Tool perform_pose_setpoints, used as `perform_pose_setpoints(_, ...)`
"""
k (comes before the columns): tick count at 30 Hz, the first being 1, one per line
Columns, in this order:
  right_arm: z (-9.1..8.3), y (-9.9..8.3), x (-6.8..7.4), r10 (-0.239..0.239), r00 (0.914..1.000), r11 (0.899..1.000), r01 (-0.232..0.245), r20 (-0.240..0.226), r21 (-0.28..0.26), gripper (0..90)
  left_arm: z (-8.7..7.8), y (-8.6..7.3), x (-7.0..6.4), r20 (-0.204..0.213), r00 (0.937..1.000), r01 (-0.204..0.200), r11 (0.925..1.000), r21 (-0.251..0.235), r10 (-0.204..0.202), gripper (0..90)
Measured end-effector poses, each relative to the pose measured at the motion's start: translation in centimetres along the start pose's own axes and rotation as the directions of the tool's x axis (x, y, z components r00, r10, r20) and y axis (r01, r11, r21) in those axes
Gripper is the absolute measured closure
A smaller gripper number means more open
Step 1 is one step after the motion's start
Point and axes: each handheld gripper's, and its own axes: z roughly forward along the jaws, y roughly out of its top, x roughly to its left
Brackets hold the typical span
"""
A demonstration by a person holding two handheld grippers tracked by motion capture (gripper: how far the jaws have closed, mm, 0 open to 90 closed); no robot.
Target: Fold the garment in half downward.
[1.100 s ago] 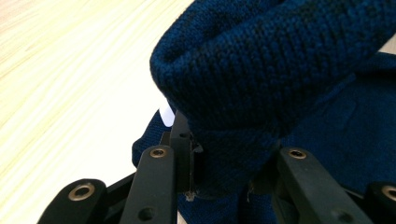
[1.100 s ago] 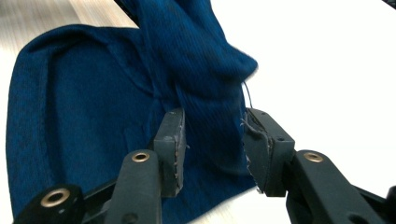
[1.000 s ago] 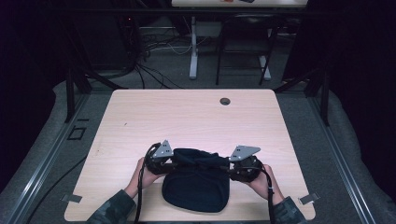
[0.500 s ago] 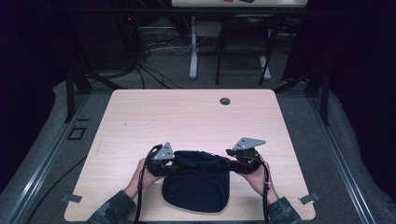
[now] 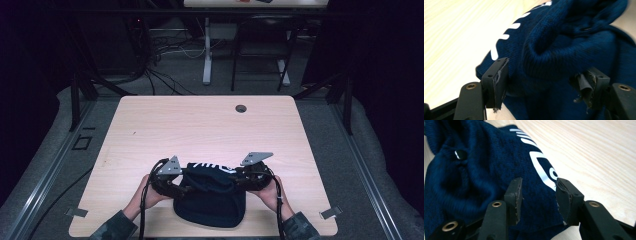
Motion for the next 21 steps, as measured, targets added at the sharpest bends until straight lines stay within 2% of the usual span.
perform_pose_setpoints(4, 0.4, -0.1, 0.3, -0.005, 0.9999, 1.000, 0.005, -0.011, 0.023, 56.2, -1.7, 0.5, -0.5, 0.016, 0.9998, -0.009, 0.9995, -0.031, 0.010, 30.5)
perform_pose_setpoints(9, 1.0, -0.4, 0.7, -0.017, 0.9994, 0.997, 0.019, -0.029, 0.074, 55.0, -3.5, 1.6, -0.6, 0.027, 0.9994, 0.025, 0.9922, -0.122, -0.022, 29.1)
perform_pose_setpoints(10, 1.2, -0.4, 0.8, -0.026, 0.9991, 0.996, 0.029, -0.034, 0.082, 54.9, -3.6, 1.9, -0.5, 0.005, 0.9997, 0.023, 0.9920, -0.124, -0.023, 29.0)
perform_pose_setpoints(12, 1.5, -0.6, 1.0, -0.032, 0.9992, 0.995, 0.034, -0.024, 0.095, 54.9, -3.4, 2.2, -0.3, -0.051, 0.9985, 0.012, 0.9942, -0.107, -0.017, 29.0)
perform_pose_setpoints(13, 1.5, -0.6, 1.0, -0.034, 0.9991, 0.994, 0.036, -0.027, 0.103, 54.9, -3.1, 2.2, -0.2, -0.063, 0.9977, 0.016, 0.9952, -0.096, -0.022, 28.9)
perform_pose_setpoints(19, 1.1, -0.5, 1.1, -0.035, 0.9992, 0.994, 0.037, -0.020, 0.107, 53.8, 0.2, 1.4, 0.9, -0.081, 0.9958, 0.041, 0.9991, -0.010, -0.042, 28.5)
perform_pose_setpoints(21, 0.8, -0.4, 1.4, -0.035, 0.9994, 0.996, 0.035, -0.009, 0.079, 54.0, 1.3, 0.9, 1.1, -0.073, 0.9963, 0.046, 0.9988, 0.018, -0.045, 29.0)
